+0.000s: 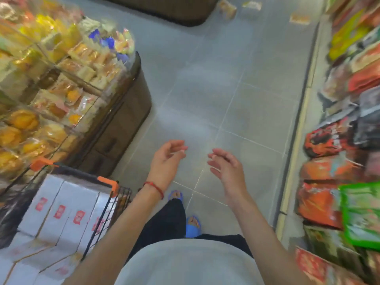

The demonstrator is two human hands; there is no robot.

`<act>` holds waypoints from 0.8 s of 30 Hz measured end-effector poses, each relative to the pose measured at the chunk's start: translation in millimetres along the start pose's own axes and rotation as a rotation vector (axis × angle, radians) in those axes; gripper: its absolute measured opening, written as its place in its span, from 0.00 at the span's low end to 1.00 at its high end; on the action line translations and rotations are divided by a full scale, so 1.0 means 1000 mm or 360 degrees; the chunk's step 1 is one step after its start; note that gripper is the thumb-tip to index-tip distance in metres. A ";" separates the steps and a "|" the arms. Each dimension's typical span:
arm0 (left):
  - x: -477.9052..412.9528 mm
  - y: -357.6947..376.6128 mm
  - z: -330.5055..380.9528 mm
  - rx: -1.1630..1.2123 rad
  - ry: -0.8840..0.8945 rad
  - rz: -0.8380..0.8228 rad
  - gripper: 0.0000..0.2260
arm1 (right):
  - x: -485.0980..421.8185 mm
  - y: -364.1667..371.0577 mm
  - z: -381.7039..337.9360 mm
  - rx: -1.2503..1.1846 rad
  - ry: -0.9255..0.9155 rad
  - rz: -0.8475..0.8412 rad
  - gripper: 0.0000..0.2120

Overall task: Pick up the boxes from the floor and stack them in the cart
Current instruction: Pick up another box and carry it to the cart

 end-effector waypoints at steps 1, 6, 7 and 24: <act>-0.014 0.012 0.005 -0.0011 -0.0012 -0.0048 0.13 | -0.007 -0.010 -0.008 -0.0022 -0.0008 0.0039 0.08; -0.100 0.061 0.026 -0.0073 -0.0071 -0.0232 0.15 | -0.058 -0.057 -0.050 -0.0097 -0.0025 0.0253 0.08; -0.128 0.072 0.034 -0.0079 -0.0066 -0.0268 0.14 | -0.077 -0.068 -0.063 -0.0112 -0.0038 0.0312 0.08; -0.448 0.188 0.168 -0.0217 -0.0118 -0.0598 0.11 | -0.313 -0.140 -0.264 -0.0170 -0.0042 0.0532 0.09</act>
Point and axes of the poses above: each hand's wrist, its own x-axis away from the middle knuckle, its own y-axis out of the palm, z = x × y, the point moved 5 cm from there along -x, towards the middle knuckle, and after that the axes turned 9 degrees about -z, right-handed, at the moved point
